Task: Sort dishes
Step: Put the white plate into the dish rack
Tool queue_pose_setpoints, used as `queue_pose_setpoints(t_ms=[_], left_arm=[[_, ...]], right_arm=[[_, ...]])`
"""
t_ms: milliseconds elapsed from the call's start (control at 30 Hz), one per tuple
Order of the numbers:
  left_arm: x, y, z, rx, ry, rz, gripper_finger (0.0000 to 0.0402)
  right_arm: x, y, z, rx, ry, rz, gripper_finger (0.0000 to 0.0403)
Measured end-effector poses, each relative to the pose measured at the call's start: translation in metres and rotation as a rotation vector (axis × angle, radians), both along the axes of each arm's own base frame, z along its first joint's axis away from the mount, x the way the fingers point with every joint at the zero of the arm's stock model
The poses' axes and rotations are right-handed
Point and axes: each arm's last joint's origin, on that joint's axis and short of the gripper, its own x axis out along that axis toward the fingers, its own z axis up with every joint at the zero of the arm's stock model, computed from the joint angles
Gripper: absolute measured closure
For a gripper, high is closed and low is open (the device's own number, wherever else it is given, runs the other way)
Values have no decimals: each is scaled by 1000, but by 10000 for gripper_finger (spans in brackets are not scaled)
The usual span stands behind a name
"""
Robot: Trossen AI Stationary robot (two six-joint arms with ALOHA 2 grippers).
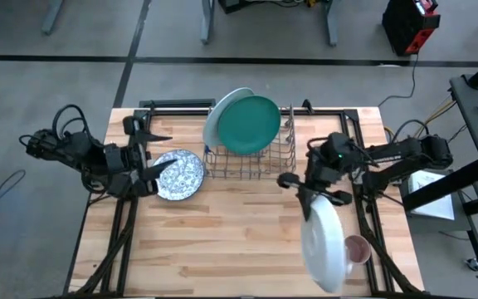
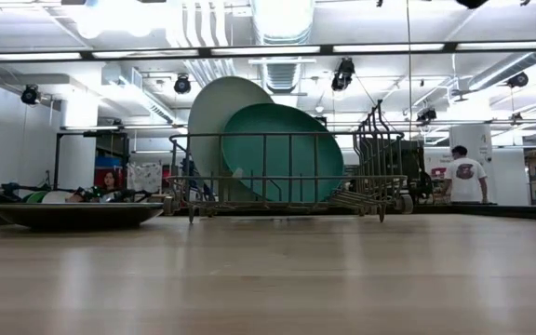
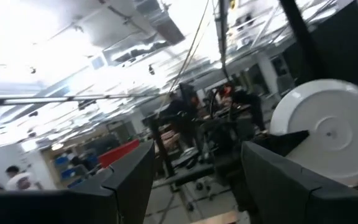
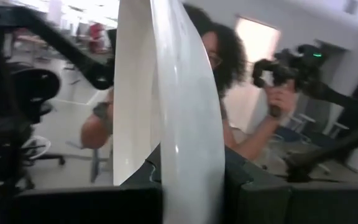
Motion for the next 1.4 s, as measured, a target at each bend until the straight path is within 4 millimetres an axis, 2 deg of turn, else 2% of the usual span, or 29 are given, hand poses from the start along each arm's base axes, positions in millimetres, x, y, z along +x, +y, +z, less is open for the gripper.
queue_pose_setpoints(t_ms=[133,367,433,600,733,867,1000,1133,1300,1400], left_arm=[[0,1,-2,17,22,33,172],[0,2,-2,67,38,107,172],[-1,4,-1,73,40,161,172],[-4,7,1,99,49,248,172],[-6,10,1,82,68,343,172],[-12,14,3,108,75,404,172],[-17,18,5,136,72,435,172],[-23,24,6,151,74,481,172],[-25,31,4,172,108,531,172],[-25,35,3,177,121,566,172]], right_arm=[[9,-19,0,36,81,-124,358],[1,-76,14,162,278,-624,358],[-5,-89,17,137,347,-802,358],[-15,-113,22,-13,513,-1371,358],[-16,-120,40,-72,481,-1647,358],[-11,-125,49,-178,389,-1727,358],[-1,-136,41,-310,389,-1750,358],[6,-153,31,-361,413,-1754,358],[12,-179,10,-351,505,-1626,358],[14,-194,5,-325,531,-1552,358]])
